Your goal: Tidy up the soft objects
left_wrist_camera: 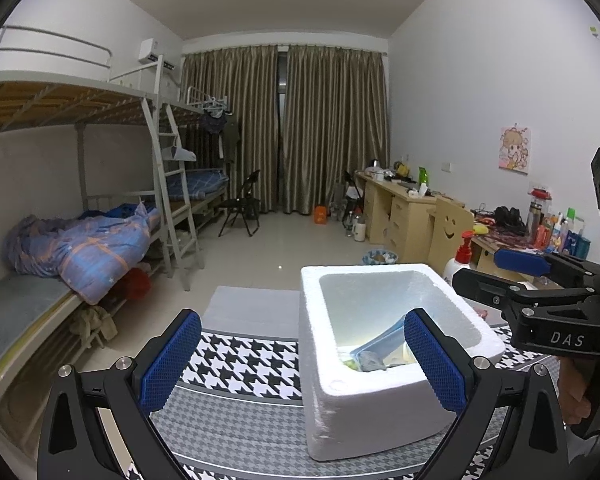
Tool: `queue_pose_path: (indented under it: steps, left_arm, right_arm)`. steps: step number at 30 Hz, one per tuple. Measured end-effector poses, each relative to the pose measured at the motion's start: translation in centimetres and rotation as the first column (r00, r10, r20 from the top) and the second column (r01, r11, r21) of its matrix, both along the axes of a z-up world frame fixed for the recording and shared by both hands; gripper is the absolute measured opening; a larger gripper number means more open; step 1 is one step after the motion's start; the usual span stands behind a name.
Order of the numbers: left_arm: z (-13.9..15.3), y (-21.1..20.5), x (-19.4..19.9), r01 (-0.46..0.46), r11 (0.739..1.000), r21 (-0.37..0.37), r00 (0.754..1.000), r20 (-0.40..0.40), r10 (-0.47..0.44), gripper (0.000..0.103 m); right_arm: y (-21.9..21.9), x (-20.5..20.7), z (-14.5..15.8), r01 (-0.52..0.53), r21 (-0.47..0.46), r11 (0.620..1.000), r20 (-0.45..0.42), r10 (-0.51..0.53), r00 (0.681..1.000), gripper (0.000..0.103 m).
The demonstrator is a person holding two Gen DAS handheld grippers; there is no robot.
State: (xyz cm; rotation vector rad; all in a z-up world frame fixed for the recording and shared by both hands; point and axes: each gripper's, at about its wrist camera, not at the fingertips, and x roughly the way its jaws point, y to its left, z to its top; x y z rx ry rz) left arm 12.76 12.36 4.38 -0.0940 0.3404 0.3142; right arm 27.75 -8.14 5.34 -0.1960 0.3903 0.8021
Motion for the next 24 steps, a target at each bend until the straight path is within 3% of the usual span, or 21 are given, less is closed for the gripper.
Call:
queue_pose_path:
  steps: [5, 24]
  left_arm:
    - [0.2, -0.8, -0.4, 0.021, 1.0, -0.014, 1.0, 0.005, -0.02, 0.102]
    - [2.0, -5.6, -2.6, 0.051, 0.998, 0.046, 0.997, 0.048, -0.054, 0.102]
  right_arm:
    - [-1.4, -0.7, 0.5, 0.035, 0.041, 0.999, 0.05, -0.037, 0.998, 0.102]
    - [-6.5, -3.7, 0.9, 0.078, 0.087, 0.993, 0.084, -0.085, 0.993, 0.102]
